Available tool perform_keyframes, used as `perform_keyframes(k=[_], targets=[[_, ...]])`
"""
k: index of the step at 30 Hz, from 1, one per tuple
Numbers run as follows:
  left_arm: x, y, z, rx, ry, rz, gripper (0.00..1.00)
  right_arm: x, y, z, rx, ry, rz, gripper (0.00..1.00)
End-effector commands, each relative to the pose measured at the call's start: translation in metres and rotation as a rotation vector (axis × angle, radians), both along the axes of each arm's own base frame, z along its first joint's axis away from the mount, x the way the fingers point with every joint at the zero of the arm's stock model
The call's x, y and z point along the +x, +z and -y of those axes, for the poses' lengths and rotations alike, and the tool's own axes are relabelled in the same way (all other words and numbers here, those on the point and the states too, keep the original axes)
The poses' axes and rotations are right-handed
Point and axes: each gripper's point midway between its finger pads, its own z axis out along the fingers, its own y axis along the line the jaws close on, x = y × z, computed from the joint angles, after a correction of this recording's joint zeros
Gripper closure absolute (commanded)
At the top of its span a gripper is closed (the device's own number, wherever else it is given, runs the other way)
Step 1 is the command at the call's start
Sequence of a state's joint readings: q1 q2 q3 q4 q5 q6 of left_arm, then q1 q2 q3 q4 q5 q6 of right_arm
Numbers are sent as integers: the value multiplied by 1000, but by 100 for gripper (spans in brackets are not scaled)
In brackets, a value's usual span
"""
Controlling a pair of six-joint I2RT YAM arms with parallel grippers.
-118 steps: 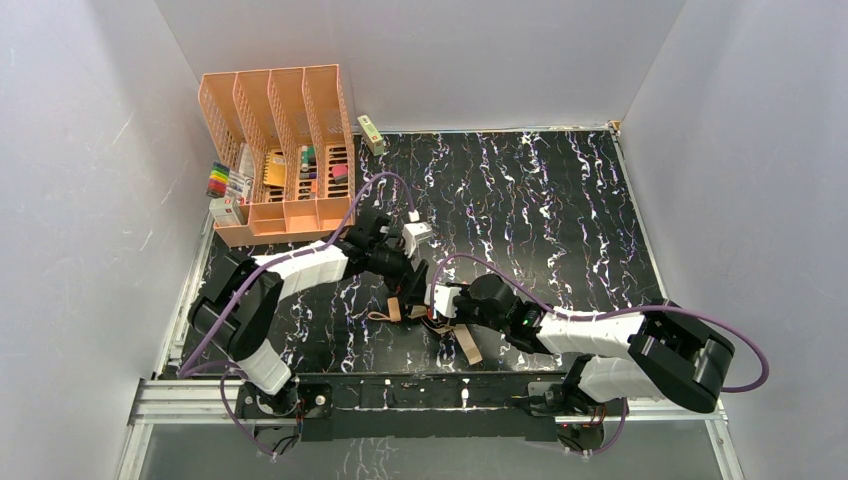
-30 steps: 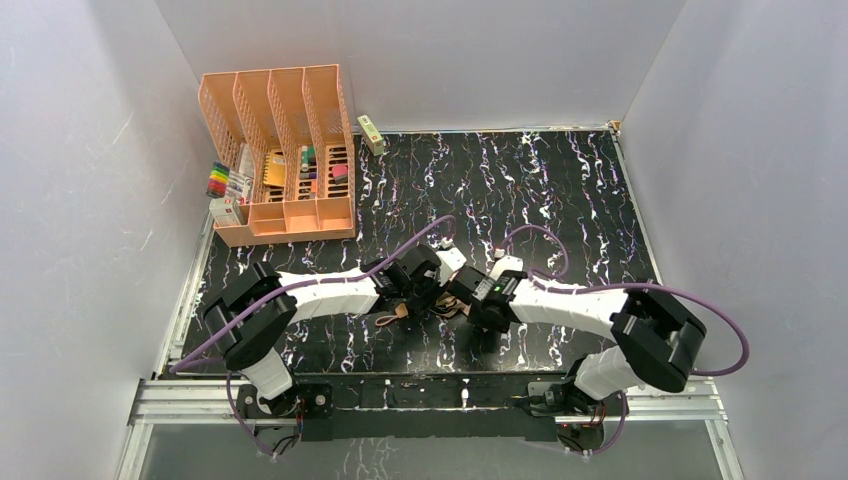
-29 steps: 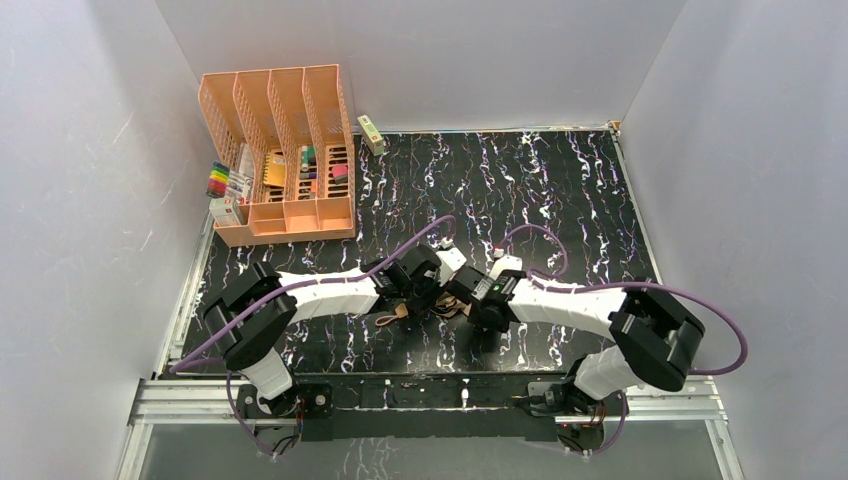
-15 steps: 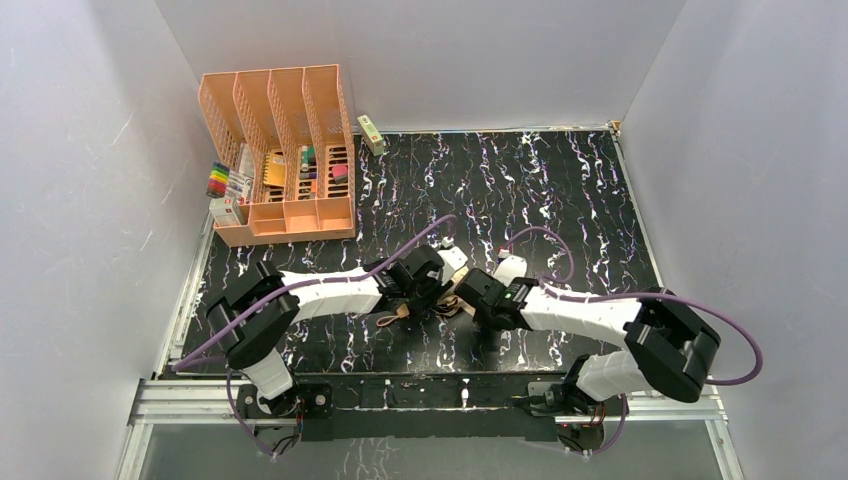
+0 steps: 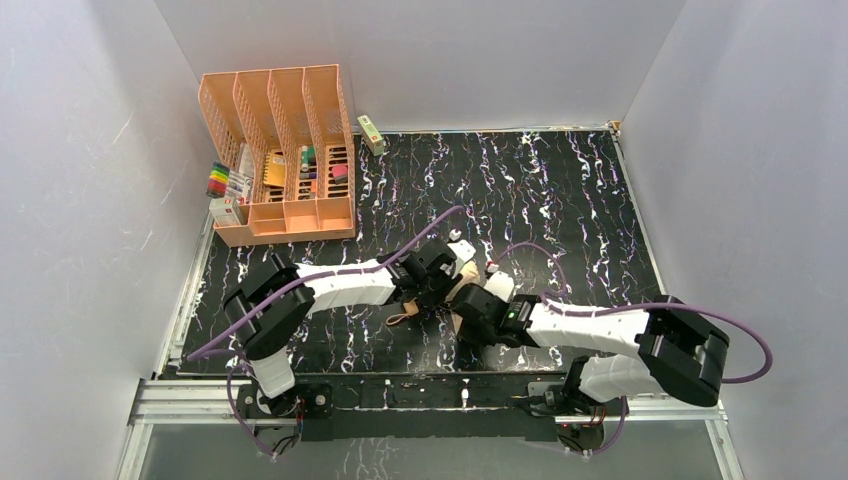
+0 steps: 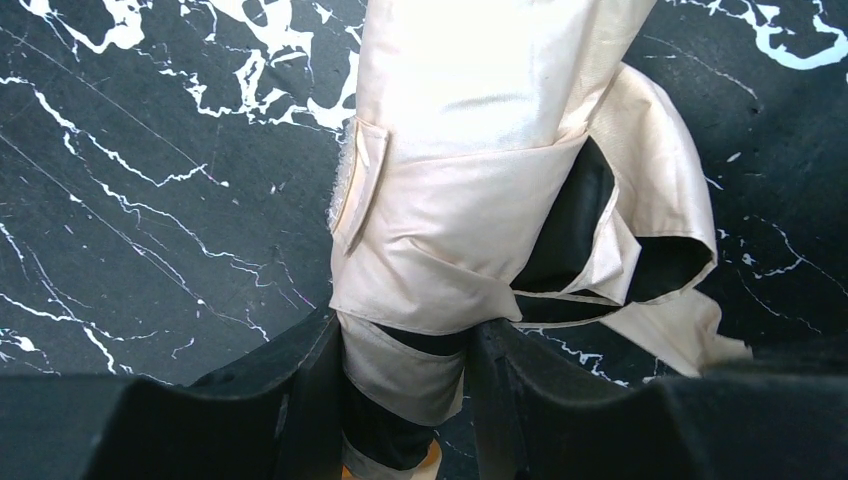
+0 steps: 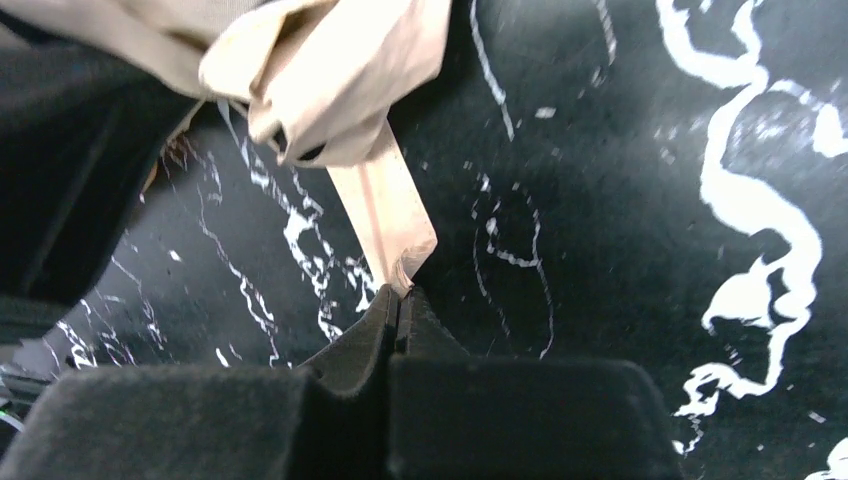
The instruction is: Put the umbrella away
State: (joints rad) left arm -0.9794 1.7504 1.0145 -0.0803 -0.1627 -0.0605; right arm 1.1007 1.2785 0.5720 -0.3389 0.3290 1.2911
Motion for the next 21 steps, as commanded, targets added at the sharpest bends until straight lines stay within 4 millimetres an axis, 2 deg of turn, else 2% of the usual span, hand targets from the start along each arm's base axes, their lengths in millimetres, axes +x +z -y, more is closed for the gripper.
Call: perform_keyframes(k=[1,5,14,21], targets=[[-3,-35,-56,217,65,-62,100,-59,-17,17,-82,35,-183,100],[1,-32,-67,245,57,-45,100,-67,-17,30,-120,-3,-171,100],[-2,-38,-91,335,-3,0,100,-72,-18,78,-208,-99,-164,100],[2,-40,-98,373,14,24,100,-79,-22,86,-233,-78,-190,100]])
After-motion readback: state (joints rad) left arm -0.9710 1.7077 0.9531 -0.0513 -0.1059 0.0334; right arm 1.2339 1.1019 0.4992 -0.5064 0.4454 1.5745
